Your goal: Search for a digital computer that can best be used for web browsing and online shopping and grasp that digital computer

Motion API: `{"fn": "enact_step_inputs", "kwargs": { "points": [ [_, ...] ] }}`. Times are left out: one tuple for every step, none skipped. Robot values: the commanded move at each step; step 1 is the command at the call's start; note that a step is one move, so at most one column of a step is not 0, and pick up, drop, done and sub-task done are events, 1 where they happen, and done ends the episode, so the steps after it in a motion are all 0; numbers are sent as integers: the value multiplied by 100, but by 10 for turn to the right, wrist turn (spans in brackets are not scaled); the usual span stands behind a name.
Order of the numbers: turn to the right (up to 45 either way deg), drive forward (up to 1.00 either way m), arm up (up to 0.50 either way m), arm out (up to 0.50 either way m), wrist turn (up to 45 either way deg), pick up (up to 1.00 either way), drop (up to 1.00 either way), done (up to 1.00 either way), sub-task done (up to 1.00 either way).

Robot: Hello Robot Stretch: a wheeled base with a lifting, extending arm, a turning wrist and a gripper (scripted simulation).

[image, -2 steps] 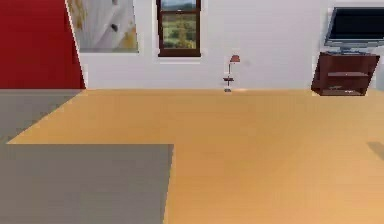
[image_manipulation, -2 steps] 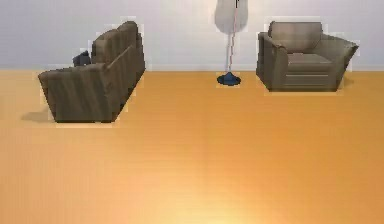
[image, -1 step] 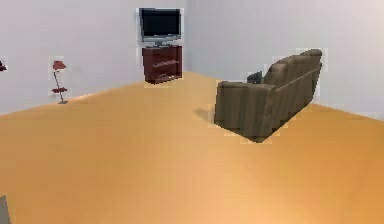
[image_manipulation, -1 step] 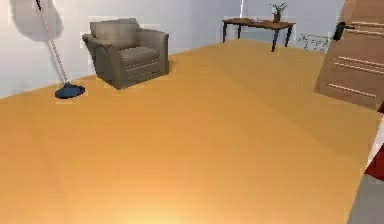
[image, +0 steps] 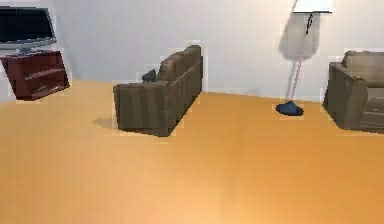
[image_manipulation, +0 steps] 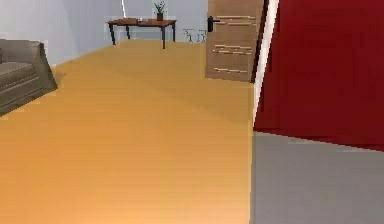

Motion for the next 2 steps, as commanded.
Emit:
{"fn": "enact_step_inputs", "kwargs": {
  "points": [
    [30,0,0,0,0,0,0,0,0],
    [0,100,0,0,0,0,0,0,0]
  ]
}}
